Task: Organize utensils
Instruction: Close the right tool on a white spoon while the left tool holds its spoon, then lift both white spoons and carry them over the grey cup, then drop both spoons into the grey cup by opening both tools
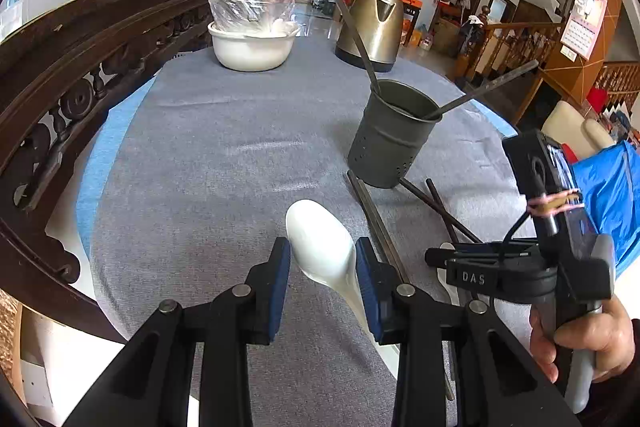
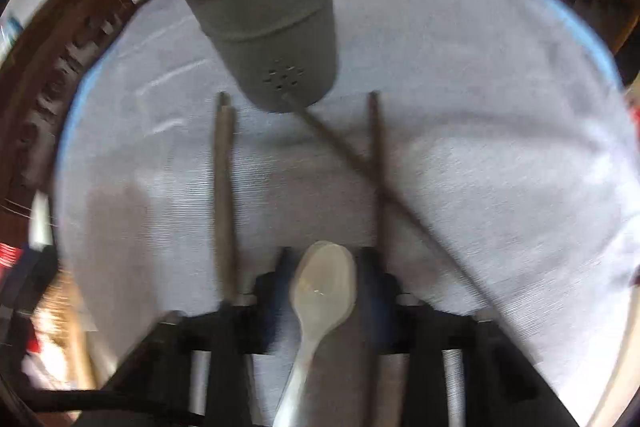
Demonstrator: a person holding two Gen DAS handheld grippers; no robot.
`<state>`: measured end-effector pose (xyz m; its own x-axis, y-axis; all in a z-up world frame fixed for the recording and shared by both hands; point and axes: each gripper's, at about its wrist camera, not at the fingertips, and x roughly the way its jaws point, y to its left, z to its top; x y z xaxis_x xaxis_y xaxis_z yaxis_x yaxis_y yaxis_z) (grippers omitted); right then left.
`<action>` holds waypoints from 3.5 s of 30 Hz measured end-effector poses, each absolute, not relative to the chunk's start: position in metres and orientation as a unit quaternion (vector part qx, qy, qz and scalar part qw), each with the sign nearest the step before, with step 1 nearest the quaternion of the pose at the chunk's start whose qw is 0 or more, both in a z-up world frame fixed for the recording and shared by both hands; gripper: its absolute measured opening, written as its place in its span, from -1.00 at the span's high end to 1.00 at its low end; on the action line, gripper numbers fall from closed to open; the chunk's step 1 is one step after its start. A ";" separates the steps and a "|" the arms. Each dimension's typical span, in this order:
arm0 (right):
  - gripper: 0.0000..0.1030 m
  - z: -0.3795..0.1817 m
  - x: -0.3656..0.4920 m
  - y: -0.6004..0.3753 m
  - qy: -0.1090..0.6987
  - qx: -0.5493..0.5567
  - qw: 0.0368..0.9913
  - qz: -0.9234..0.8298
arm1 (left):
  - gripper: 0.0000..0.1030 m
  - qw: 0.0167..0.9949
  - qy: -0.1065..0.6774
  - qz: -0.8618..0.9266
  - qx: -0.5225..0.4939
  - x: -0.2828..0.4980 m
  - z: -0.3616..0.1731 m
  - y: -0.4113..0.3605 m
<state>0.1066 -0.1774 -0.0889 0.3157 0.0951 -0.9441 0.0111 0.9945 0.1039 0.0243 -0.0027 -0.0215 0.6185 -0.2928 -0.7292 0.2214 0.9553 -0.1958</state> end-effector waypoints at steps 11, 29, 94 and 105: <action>0.44 -0.061 0.090 -0.189 0.529 0.090 0.839 0.085 | 0.32 0.902 0.408 -0.139 -0.033 0.024 -0.017 -0.006; 0.44 0.082 0.060 -0.297 0.187 0.269 0.939 0.108 | 0.32 0.975 0.204 -0.086 -0.012 0.064 0.105 -0.037; 0.40 0.079 0.178 -0.164 0.154 -0.002 0.987 -0.044 | -0.42 0.971 0.237 -0.004 0.018 0.031 0.046 -0.014; 0.38 0.069 0.141 -0.189 0.197 0.064 0.978 0.016 | -0.42 0.973 0.230 0.012 0.003 0.015 0.058 0.003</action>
<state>0.1405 -0.1892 0.0692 0.9215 0.0572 -0.3842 -0.0067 0.9913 0.1314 0.0155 0.0035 0.0576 0.8938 0.0247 -0.4477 -0.0220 0.9997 0.0112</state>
